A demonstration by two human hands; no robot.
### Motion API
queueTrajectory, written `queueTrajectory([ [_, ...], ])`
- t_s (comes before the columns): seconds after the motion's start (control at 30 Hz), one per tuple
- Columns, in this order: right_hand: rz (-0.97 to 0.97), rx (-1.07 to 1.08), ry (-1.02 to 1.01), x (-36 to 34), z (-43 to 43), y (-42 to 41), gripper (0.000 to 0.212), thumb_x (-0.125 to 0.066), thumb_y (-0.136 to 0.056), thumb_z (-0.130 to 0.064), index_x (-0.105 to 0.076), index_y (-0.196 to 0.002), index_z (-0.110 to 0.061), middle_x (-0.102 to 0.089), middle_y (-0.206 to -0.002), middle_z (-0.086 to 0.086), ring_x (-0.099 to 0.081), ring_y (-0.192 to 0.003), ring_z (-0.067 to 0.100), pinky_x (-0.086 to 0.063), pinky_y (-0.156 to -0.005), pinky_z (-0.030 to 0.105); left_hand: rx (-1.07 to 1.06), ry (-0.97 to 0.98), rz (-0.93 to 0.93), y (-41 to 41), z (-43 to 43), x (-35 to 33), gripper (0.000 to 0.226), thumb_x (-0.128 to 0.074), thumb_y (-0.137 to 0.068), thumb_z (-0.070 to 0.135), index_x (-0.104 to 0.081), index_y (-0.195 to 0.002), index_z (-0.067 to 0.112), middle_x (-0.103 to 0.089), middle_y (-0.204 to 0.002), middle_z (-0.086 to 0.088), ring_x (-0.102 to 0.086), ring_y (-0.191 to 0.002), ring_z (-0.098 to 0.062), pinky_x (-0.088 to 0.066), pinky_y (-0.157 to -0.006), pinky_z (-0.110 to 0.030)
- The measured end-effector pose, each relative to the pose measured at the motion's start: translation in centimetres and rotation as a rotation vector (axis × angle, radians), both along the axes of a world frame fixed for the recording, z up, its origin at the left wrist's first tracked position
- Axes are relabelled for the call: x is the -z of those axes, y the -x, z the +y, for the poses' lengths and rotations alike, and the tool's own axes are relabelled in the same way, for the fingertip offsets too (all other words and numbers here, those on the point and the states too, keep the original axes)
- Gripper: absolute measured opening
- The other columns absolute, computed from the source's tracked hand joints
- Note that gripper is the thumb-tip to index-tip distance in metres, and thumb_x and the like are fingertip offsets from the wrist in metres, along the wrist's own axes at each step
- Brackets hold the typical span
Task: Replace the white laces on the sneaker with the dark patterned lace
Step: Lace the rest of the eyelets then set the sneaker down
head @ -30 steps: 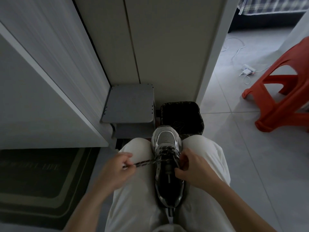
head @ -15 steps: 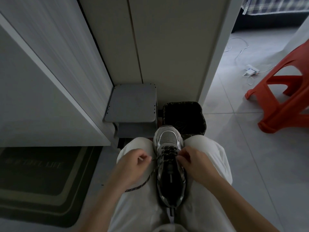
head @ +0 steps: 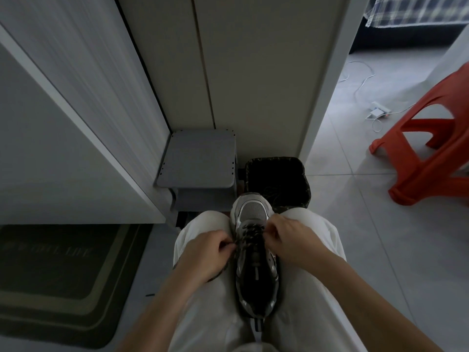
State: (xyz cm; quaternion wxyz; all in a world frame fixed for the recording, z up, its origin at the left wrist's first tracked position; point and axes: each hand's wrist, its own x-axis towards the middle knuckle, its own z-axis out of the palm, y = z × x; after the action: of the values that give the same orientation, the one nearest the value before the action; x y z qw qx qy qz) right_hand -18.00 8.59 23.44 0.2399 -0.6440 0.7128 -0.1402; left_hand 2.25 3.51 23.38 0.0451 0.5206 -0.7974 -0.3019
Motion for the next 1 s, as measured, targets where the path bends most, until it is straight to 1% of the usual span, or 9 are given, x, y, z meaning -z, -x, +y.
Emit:
queueTrajectory([
  [0.07,-0.067,-0.063,0.067,-0.5,-0.3,-0.5,0.028,-0.058,-0.084,-0.041,-0.054,-0.109,-0.027,-0.054,-0.105,-0.007,-0.057,-0.093,0.016,-0.045,-0.074,0.031,-0.034,-0.033,0.137,0.0,-0.7,-1.1,0.024,-0.060,-0.087,0.039,-0.054,-0.064,0.034,-0.053,-0.057,0.015,-0.049,-0.057,0.002,-0.032,-0.051,-0.012],
  [0.13,-0.123,-0.156,0.120,-1.0,-1.0,-1.5,0.032,-0.062,-0.084,-0.040,-0.060,-0.112,-0.025,-0.053,-0.108,-0.005,-0.055,-0.096,0.015,-0.047,-0.081,0.033,-0.050,-0.077,0.282,0.2,-1.6,-2.5,0.018,-0.063,-0.087,0.034,-0.062,-0.069,0.034,-0.059,-0.061,0.011,-0.052,-0.057,0.000,-0.040,-0.055,-0.017],
  [0.2,-0.182,-0.187,0.193,-1.7,-1.9,-2.7,0.017,-0.062,-0.087,-0.031,-0.065,-0.095,-0.016,-0.053,-0.091,-0.003,-0.052,-0.079,0.014,-0.045,-0.070,0.031,-0.052,-0.110,0.385,0.1,-2.4,-3.9,0.012,-0.065,-0.087,0.026,-0.067,-0.076,0.030,-0.063,-0.062,0.010,-0.054,-0.058,0.002,-0.045,-0.059,-0.020],
  [0.27,-0.277,-0.098,0.280,-2.6,-2.8,-3.2,0.011,-0.060,-0.089,-0.022,-0.064,-0.085,-0.012,-0.056,-0.080,-0.001,-0.051,-0.069,0.010,-0.040,-0.062,0.021,-0.054,-0.107,0.434,-0.5,-3.2,-4.6,0.009,-0.064,-0.088,0.021,-0.068,-0.082,0.027,-0.064,-0.065,0.013,-0.056,-0.060,0.004,-0.047,-0.063,-0.017],
  [0.37,-0.478,0.103,0.319,-4.0,-3.9,-2.7,0.013,-0.056,-0.090,-0.021,-0.057,-0.078,-0.023,-0.055,-0.064,-0.010,-0.051,-0.054,0.000,-0.038,-0.050,0.010,-0.091,-0.154,0.474,-1.9,-3.9,-4.4,0.013,-0.059,-0.091,0.014,-0.070,-0.091,0.021,-0.067,-0.067,0.012,-0.060,-0.063,0.002,-0.048,-0.061,-0.015],
  [0.5,-0.528,0.156,0.336,-4.8,-4.8,-2.2,0.020,-0.056,-0.090,-0.025,-0.054,-0.071,-0.031,-0.050,-0.053,-0.013,-0.046,-0.047,-0.001,-0.036,-0.046,0.009,-0.123,-0.291,0.436,-3.0,-3.8,-3.0,0.020,-0.059,-0.091,0.013,-0.069,-0.084,0.029,-0.071,-0.070,0.011,-0.063,-0.067,-0.001,-0.048,-0.061,-0.023],
  [0.67,-0.618,0.261,0.360,-4.6,-5.2,-2.4,0.018,-0.054,-0.092,-0.027,-0.056,-0.074,-0.030,-0.053,-0.050,-0.017,-0.045,-0.044,-0.002,-0.035,-0.042,0.008,-0.095,-0.258,0.327,-4.0,-3.2,-1.5,0.008,-0.067,-0.085,0.029,-0.071,-0.081,0.034,-0.069,-0.068,0.006,-0.059,-0.058,-0.005,-0.046,-0.056,-0.021],
  [0.77,-0.664,0.334,0.381,-4.5,-5.4,-2.4,0.015,-0.056,-0.090,-0.027,-0.057,-0.075,-0.028,-0.053,-0.053,-0.013,-0.045,-0.044,-0.002,-0.036,-0.043,0.010,-0.124,-0.350,0.369,-4.5,-2.9,-1.2,0.009,-0.069,-0.084,0.024,-0.072,-0.083,0.032,-0.073,-0.076,0.006,-0.066,-0.070,-0.003,-0.050,-0.055,-0.018],
  [1.0,-0.665,0.322,0.374,-4.7,-5.7,-2.8,0.014,-0.056,-0.092,-0.024,-0.057,-0.079,-0.030,-0.057,-0.062,-0.009,-0.048,-0.049,-0.003,-0.041,-0.049,0.011,0.022,-0.278,0.181,-4.3,-2.2,-1.4,0.012,-0.067,-0.085,0.032,-0.067,-0.073,0.035,-0.064,-0.062,0.027,-0.059,-0.060,0.009,-0.040,-0.054,-0.005],
])
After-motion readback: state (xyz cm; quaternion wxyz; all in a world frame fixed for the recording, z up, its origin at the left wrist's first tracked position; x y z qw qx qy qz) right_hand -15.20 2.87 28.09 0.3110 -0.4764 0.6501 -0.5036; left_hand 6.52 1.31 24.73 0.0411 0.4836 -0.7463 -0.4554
